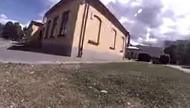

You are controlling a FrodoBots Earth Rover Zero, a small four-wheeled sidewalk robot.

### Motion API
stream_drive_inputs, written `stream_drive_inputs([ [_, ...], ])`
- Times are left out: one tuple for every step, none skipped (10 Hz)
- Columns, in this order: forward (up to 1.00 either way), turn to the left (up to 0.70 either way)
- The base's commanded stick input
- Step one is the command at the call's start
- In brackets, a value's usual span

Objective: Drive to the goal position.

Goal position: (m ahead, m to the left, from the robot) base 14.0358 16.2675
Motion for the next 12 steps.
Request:
stream_drive_inputs([
  [0.37,0.06],
  [0.55,0.66],
  [0.66,0.7],
  [0.74,0.37],
  [0.81,0.32],
  [0.85,0.34],
  [0.85,0.34],
  [0.85,0.34],
  [0.85,0.34],
  [0.85,0.34],
  [0.85,0.34],
  [0.85,0.34],
])
